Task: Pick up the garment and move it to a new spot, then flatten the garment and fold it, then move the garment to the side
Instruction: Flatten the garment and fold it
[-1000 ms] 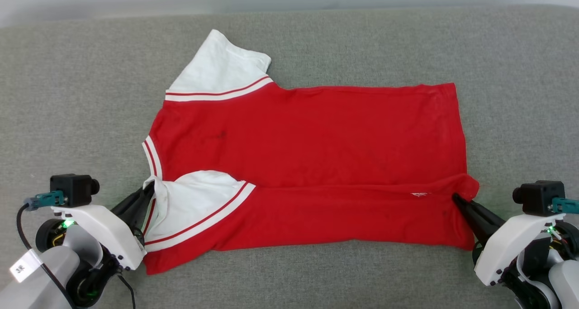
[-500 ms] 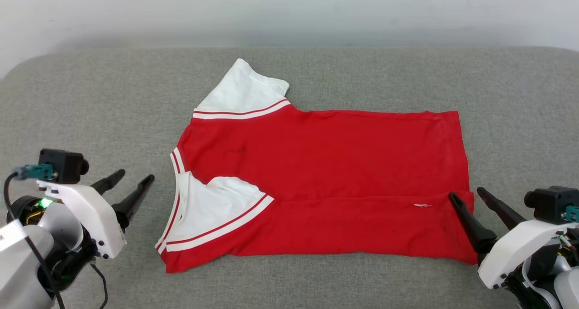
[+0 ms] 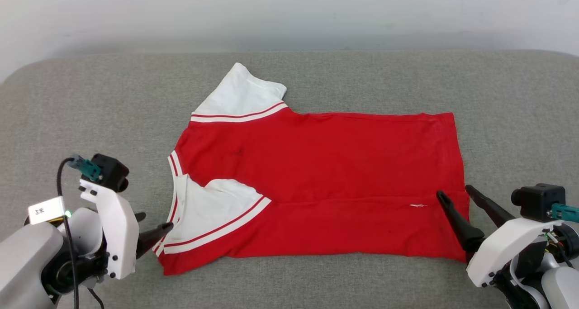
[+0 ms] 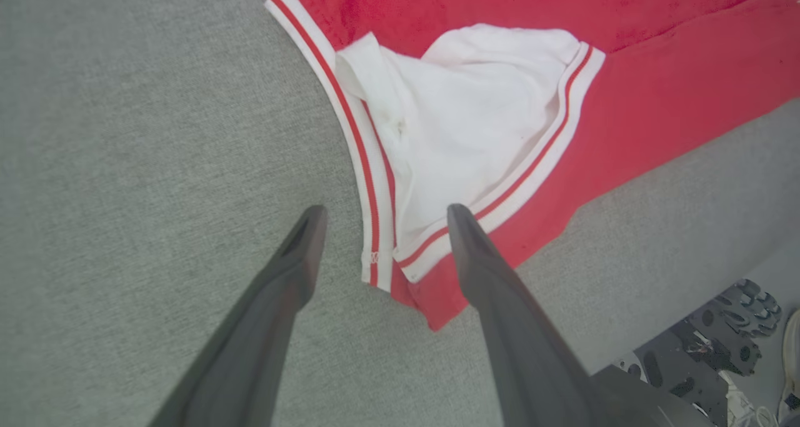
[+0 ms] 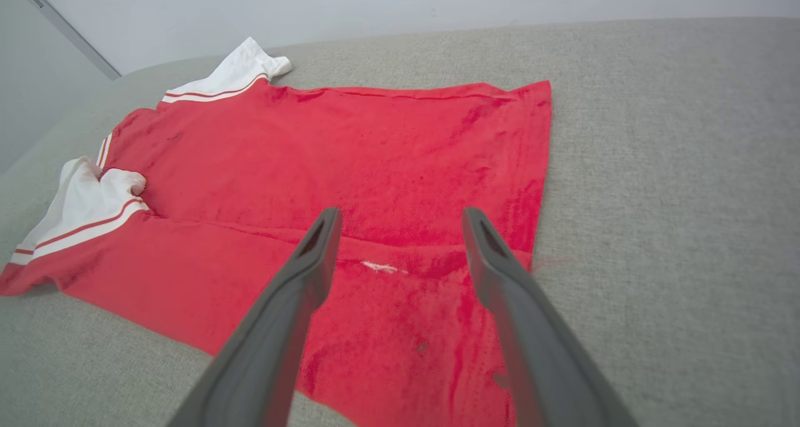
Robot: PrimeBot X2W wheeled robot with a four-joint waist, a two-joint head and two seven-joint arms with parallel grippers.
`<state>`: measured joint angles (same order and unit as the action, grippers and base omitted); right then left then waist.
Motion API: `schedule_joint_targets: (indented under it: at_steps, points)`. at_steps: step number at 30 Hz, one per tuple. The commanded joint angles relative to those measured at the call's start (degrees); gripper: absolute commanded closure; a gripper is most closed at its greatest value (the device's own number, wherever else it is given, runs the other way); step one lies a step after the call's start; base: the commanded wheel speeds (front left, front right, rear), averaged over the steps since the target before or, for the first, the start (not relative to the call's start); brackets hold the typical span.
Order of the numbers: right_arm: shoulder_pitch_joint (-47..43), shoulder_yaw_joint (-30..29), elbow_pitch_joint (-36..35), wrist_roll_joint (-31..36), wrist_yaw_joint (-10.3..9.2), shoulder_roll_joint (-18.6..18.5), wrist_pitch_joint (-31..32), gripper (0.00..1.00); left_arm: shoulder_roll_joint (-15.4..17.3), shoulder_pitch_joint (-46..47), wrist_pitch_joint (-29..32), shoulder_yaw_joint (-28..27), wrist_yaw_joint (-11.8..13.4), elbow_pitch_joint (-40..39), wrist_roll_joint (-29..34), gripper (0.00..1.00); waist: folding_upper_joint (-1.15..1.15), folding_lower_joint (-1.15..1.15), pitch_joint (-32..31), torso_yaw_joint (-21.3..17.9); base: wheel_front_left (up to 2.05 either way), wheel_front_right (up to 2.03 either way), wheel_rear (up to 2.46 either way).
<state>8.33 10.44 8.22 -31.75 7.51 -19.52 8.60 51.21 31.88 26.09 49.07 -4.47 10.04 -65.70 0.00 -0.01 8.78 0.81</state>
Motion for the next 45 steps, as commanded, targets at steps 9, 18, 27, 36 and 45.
schedule_joint_targets:
  at_steps: [9, 18, 27, 36, 45]
  points:
    - [2.0, 0.9, 1.1, 0.1, -0.05, 0.7, -1.5, 0.00, -0.8, -0.8, 4.4, 3.8, 0.4, 2.6, 2.1, 0.00, 0.00, 0.01, 1.7, -2.2, 0.00, 0.00, 0.00]
    - [3.9, 2.2, 2.4, 0.2, -0.05, 1.1, -2.5, 0.00, -3.8, -1.8, 5.9, 7.2, -0.8, 10.2, 3.0, 0.00, 0.00, 0.01, 3.6, -3.9, 0.00, 0.00, 0.00]
    - [5.1, 2.5, 2.7, 0.1, -0.05, -0.5, -1.8, 0.00, -4.9, -2.4, 5.0, 7.9, -2.3, 11.3, 1.1, 1.00, 0.00, 0.01, 2.7, -4.0, 0.00, 0.00, 0.00]
    - [8.3, 3.8, -1.1, 0.6, -0.05, -7.5, 7.0, 0.00, -2.1, -0.5, 0.3, 5.1, -2.5, 6.4, 1.6, 1.00, 0.00, 0.01, 0.6, -2.4, 0.00, 0.00, 0.00]
    - [10.3, 7.8, -4.4, -3.9, -0.05, -15.5, 30.1, 0.00, -1.0, -1.0, -2.5, 4.6, -0.7, 1.0, 3.2, 1.00, 0.00, 0.01, 0.2, -0.9, 0.00, 0.00, 0.00]
